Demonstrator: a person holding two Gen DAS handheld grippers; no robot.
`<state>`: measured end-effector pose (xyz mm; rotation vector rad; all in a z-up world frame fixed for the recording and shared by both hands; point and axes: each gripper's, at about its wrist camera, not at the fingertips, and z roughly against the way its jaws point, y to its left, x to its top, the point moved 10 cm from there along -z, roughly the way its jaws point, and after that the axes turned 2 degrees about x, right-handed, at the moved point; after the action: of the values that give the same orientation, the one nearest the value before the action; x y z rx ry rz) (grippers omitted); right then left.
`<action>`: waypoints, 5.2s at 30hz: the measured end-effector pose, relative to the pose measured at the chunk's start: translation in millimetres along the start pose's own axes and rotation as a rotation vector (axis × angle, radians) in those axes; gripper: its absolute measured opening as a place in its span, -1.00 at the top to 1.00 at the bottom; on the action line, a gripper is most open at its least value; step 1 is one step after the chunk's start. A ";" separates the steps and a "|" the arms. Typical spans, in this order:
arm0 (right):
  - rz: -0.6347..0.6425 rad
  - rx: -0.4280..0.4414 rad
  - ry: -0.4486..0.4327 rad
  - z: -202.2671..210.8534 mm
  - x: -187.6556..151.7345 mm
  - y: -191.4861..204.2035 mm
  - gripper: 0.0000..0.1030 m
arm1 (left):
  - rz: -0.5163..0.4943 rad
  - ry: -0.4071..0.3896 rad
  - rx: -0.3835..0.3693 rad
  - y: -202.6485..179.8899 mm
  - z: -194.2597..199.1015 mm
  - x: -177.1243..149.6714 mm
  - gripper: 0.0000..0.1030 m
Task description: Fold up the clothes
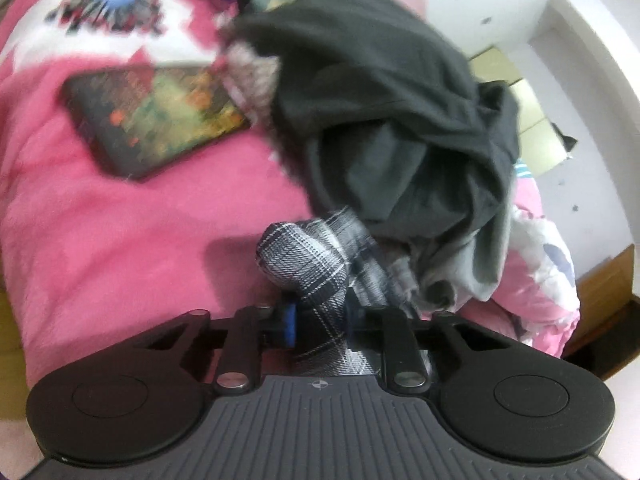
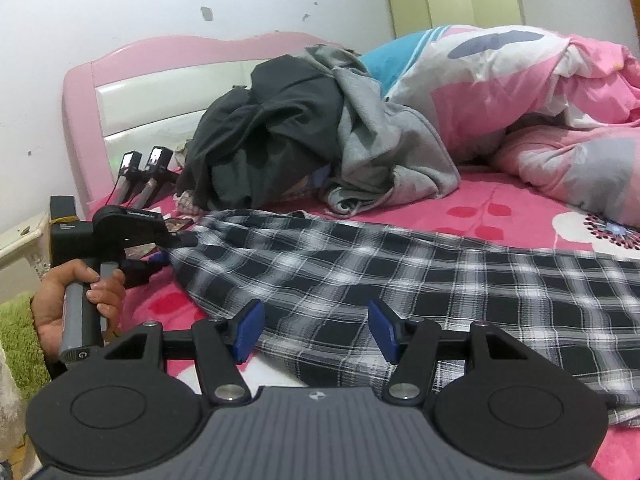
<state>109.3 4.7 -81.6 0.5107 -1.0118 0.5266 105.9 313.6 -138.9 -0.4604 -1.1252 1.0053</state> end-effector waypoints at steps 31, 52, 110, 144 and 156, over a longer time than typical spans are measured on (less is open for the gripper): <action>-0.654 -0.073 -0.251 77.1 -21.8 -192.9 -0.18 | -1.256 0.273 -0.389 -206.3 35.4 -248.7 0.40; -0.624 0.342 0.359 -124.0 33.2 -156.6 -0.32 | -0.919 0.339 -0.406 -162.8 23.4 -196.1 0.35; -0.594 0.144 0.333 -39.0 -17.4 -131.7 0.32 | -0.976 0.411 -0.375 -156.4 -2.7 -218.4 0.28; -0.598 0.156 0.281 -47.1 26.1 -168.4 0.67 | -0.710 0.346 -0.485 -170.0 19.0 -163.3 -0.12; -0.456 -0.129 0.265 33.2 66.9 -319.0 0.69 | -0.716 0.585 -0.301 -199.3 -63.0 -224.9 -0.11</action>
<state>316.2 -248.2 -57.1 0.5212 -0.6426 0.1154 230.1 32.9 -133.2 -0.4945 -0.8011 0.0536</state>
